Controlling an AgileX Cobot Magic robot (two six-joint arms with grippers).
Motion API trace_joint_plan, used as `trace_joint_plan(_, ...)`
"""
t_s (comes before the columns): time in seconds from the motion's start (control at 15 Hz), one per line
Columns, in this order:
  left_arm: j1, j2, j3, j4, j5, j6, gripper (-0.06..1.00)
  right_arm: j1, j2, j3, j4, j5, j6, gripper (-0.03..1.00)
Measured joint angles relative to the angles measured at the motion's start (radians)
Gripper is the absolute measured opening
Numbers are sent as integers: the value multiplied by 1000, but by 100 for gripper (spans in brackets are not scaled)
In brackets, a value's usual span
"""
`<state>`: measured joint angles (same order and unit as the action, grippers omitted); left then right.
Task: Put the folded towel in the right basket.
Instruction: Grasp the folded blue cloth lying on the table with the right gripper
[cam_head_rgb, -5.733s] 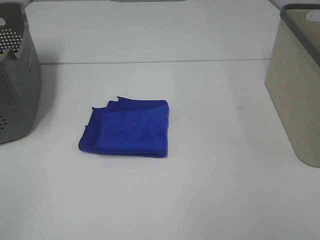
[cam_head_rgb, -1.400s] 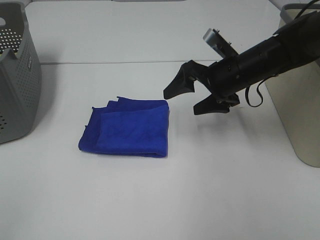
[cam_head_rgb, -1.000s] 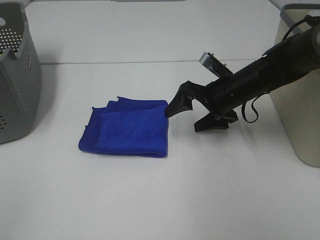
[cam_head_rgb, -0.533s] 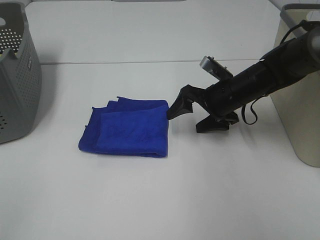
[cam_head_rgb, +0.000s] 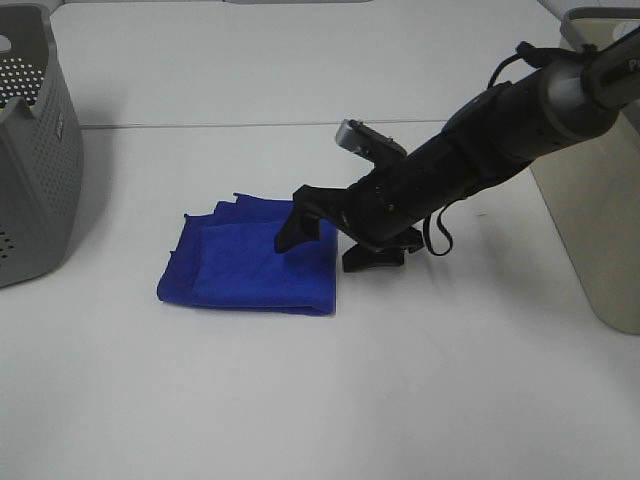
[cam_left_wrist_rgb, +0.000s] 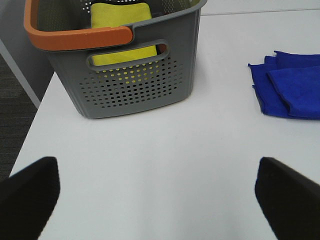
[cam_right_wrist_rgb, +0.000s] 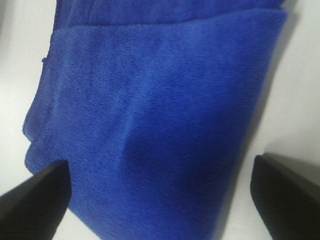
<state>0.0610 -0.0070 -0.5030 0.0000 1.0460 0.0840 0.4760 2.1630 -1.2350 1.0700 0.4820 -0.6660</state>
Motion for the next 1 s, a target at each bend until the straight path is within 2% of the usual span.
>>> trace_joint_plan(0.13,0,0,0,0,0,0,99,72,11,-47,-114,-21,133,94)
trace_joint_plan(0.27,0,0,0,0,0,0,99,130,41,-121,-277,-9,352,94)
trace_joint_plan(0.47,0,0,0,0,0,0,99,174,119,-308,-581,144,699,94)
trace_joint_plan(0.6,0,0,0,0,0,0,99,182,174,-430,-680,275,800,93)
trace_joint_plan(0.73,0,0,0,0,0,0,99,183,205,-495,-691,347,801,92)
trace_joint_plan(0.8,0,0,0,0,0,0,99,180,210,-498,-650,352,754,91)
trace_joint_plan(1.0,0,0,0,0,0,0,99,175,247,-498,-306,340,547,91)
